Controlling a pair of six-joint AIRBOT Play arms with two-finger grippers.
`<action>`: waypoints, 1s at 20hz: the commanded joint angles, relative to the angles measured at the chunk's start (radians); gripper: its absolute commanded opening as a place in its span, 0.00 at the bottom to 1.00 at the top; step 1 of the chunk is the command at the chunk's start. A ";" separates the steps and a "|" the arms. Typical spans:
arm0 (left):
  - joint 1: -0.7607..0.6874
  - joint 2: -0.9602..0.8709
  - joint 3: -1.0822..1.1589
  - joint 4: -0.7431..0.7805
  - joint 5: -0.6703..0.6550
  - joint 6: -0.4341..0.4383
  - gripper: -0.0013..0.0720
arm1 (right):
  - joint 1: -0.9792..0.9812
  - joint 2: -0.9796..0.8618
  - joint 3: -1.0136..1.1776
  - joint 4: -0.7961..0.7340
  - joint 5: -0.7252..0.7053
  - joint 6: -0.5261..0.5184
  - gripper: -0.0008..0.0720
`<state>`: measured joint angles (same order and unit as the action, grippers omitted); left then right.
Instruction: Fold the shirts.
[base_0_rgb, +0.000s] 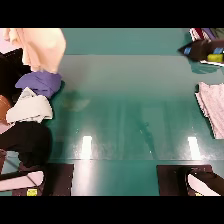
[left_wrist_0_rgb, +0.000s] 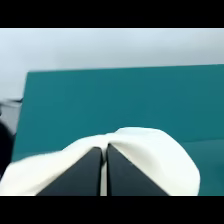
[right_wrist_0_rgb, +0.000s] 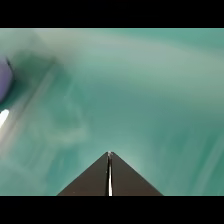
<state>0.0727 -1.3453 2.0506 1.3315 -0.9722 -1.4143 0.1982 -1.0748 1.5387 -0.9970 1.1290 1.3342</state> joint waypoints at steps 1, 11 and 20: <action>-0.152 0.153 0.005 -0.007 -0.186 -0.002 0.05 | 0.000 0.000 0.157 -0.002 -0.003 -0.019 0.04; -0.742 0.105 -0.521 -0.030 -0.207 -0.106 0.26 | 0.000 0.000 0.275 0.003 0.086 -0.018 0.04; -0.394 0.090 -0.633 0.090 -0.208 -0.134 0.65 | 0.000 0.000 0.275 0.003 0.141 -0.015 0.04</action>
<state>-0.4606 -1.2503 1.4796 1.4567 -1.1805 -1.5299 0.1982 -1.0748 1.8122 -0.9943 1.2541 1.3178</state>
